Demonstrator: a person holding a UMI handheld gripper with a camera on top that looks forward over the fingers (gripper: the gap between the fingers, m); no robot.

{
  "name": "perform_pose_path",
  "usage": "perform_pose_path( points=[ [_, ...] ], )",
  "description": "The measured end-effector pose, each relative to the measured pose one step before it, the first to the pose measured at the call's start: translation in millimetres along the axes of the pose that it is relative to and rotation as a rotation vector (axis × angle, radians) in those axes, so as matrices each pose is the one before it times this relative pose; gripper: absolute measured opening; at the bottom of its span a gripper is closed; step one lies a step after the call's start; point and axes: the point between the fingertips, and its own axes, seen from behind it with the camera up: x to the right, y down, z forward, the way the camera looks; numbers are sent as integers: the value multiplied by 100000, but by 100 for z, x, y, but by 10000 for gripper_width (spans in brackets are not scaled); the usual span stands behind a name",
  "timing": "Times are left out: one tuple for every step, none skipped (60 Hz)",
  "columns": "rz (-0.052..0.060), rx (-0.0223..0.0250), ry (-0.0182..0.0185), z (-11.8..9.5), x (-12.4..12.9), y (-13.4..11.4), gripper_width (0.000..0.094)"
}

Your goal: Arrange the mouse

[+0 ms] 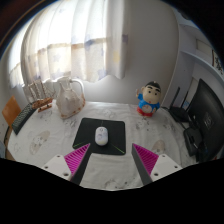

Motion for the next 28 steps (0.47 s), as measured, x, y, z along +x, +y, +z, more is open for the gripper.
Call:
perform_pose_path(
  points=[
    [111,157,130,-651,143,357,845],
    [300,-287,179,-737,83,174,845],
    [373,-221,98,-650,63,239,844],
    [453,-280,-96,-579,55,346,844],
    [435,-412,15,-531,40,294,845],
    [559,-531,31,-510,30,325,845],
    [656,-497,65,-464,25,350,845],
    [783,-323,189,-420,31,315,844],
    [733,-219,128,-370,51,290,843],
    [544,-24,-32,-314,21,211,845],
    [555,-40,-176,-277,-23,177,845],
    [606,-34,-361,-248,-57,158,846],
    [504,-21,-457,-186,-80,139,844],
    [468,57,-471,-184,-53,102,847],
    [324,142,-266,-129,-43,75,846],
    [256,239,44,-124,23,64,845],
    [58,495,329,-90,112,1,846],
    [-158,846,640,-1,46,70,846],
    [-490,512,780,-65,184,-90,846],
    [-539,433,779,-77,201,-85,846],
    [-460,247,631,-50,153,-36,847],
    [-362,61,554,-46,116,-19,846],
    [-312,-39,480,-46,117,12,846],
    [-162,-90,374,-34,95,35,846],
    [13,-119,235,-23,69,44,847],
    [134,-190,0,-20,9,72,846],
    [205,-210,-200,-12,-62,75,845],
    [257,-195,-424,-53,-117,83,848]
  ],
)
